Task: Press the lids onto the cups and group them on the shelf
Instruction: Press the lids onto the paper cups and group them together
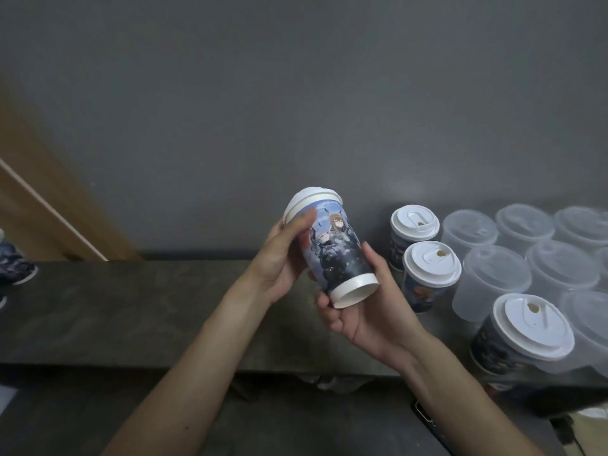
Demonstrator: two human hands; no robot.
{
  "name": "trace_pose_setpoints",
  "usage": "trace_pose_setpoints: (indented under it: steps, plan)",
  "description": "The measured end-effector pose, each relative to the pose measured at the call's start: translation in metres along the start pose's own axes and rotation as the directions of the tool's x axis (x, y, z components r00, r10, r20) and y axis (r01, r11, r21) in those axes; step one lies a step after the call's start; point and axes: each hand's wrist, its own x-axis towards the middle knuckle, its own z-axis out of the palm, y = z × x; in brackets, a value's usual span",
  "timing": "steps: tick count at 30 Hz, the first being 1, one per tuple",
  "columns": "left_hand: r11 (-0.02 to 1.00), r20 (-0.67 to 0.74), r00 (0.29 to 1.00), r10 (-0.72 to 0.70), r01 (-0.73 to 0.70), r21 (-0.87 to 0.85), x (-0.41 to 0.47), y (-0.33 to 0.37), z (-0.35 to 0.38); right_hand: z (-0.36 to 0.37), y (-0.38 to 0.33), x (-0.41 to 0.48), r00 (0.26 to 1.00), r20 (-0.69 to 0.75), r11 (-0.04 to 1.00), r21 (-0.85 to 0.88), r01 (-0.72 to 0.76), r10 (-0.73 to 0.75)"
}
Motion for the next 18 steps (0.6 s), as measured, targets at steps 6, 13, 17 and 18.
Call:
trace_pose_setpoints:
  steps: [6,13,17,18]
  plan:
    - [0.993,-0.079,0.997,0.019,-0.009,0.12,0.0,0.003,-0.003,0.0,0.006,0.003,0.986,-0.108,0.965,-0.242,0.099,-0.128]
    - [0.978,-0.103,0.973,-0.208,0.207,-0.026,-0.002,0.004,0.0,0.015,-0.005,-0.008,0.998,-0.054,0.999,-0.03,-0.044,0.042]
    - [0.978,-0.088,0.974,-0.209,0.208,-0.016,-0.002,0.011,-0.005,0.012,0.001,-0.008,0.984,-0.128,0.936,-0.346,0.07,-0.121]
    - [0.977,-0.077,0.975,-0.209,0.211,0.017,-0.003,0.016,-0.004,0.011,0.003,-0.008,0.965,-0.153,0.87,-0.48,0.115,-0.212]
